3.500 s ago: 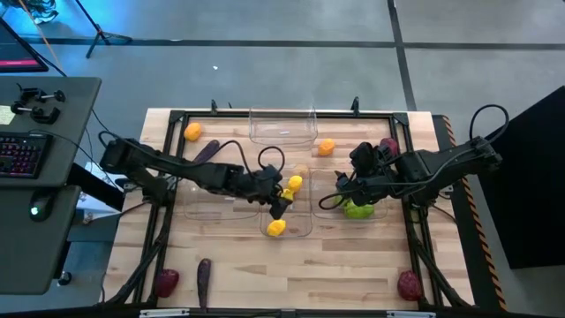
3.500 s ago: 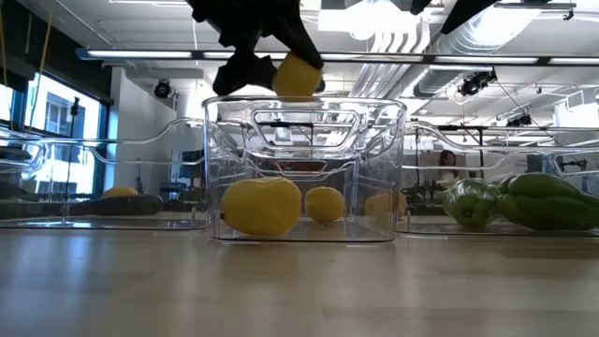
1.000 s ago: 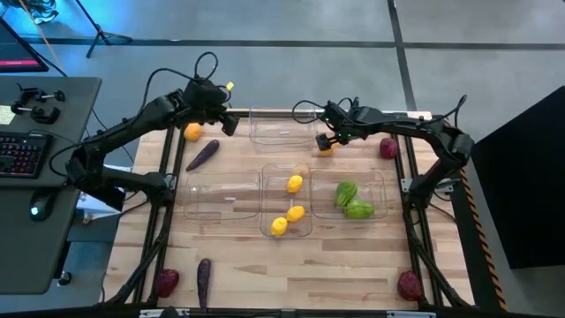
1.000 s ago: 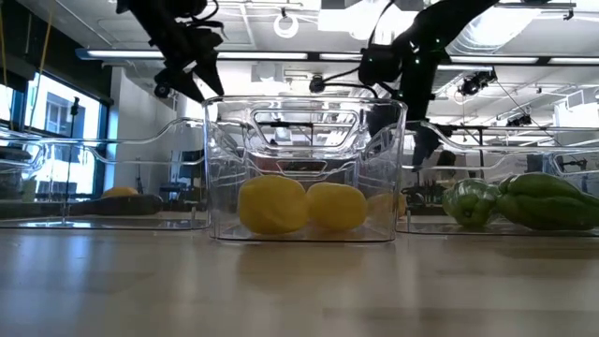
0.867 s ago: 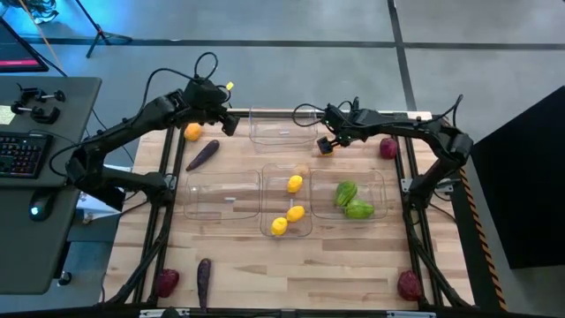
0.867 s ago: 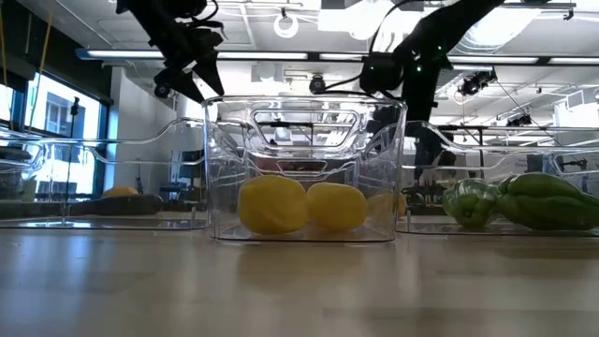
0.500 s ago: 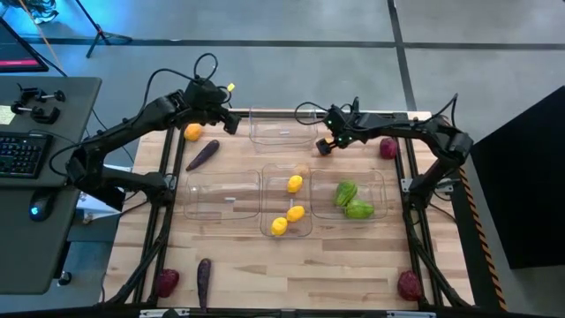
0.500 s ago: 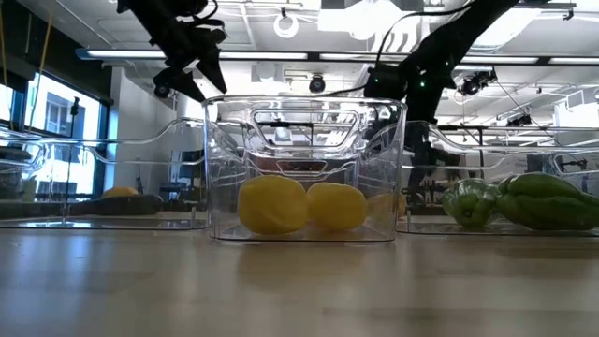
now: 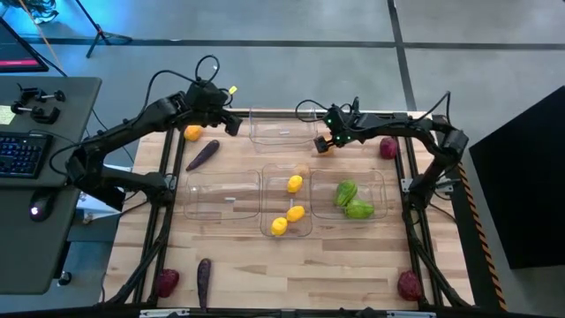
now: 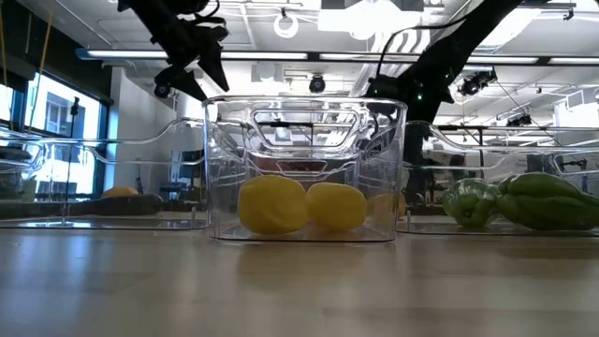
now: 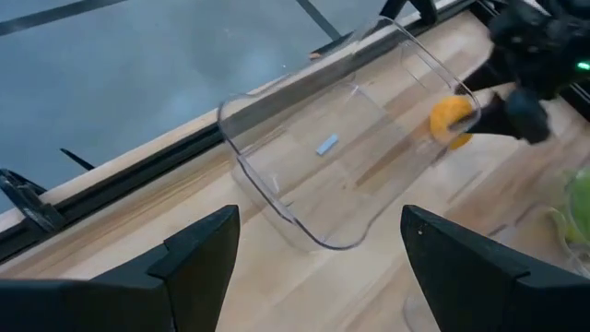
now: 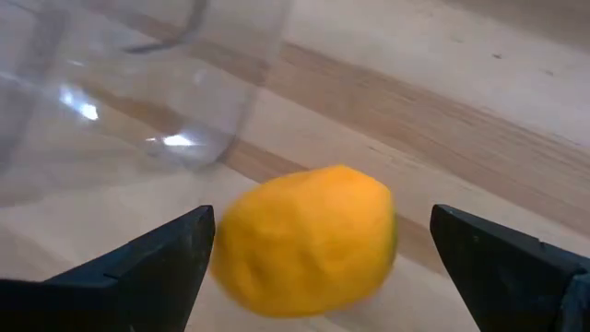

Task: Sort produce into baskets
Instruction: Put the lemon into the middle transparent bin

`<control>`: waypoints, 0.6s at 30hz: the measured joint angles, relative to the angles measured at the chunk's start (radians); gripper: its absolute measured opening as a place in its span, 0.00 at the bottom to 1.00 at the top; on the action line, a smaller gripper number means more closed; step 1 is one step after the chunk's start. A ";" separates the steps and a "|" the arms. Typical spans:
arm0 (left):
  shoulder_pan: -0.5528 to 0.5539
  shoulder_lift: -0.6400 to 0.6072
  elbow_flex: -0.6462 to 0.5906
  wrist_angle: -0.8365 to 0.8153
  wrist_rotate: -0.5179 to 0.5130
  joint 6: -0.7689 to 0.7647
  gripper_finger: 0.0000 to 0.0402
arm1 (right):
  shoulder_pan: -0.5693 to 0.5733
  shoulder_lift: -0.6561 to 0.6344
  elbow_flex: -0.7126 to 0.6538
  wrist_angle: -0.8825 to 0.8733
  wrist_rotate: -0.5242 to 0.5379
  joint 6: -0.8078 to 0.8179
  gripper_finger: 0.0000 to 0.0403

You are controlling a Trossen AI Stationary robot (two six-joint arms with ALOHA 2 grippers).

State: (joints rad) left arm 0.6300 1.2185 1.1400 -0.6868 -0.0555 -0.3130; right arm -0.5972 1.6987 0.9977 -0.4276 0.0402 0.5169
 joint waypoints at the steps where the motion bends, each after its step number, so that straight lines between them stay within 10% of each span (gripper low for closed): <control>1: -0.005 0.000 0.000 -0.001 0.000 0.000 0.71 | 0.000 0.010 0.000 0.001 0.001 0.002 0.97; 18: -0.019 0.000 0.000 -0.005 0.000 0.020 0.71 | 0.018 0.040 0.000 -0.073 0.011 0.101 0.77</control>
State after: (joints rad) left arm 0.6113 1.2182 1.1400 -0.6918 -0.0555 -0.2930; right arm -0.5797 1.7382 0.9981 -0.5010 0.0517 0.6178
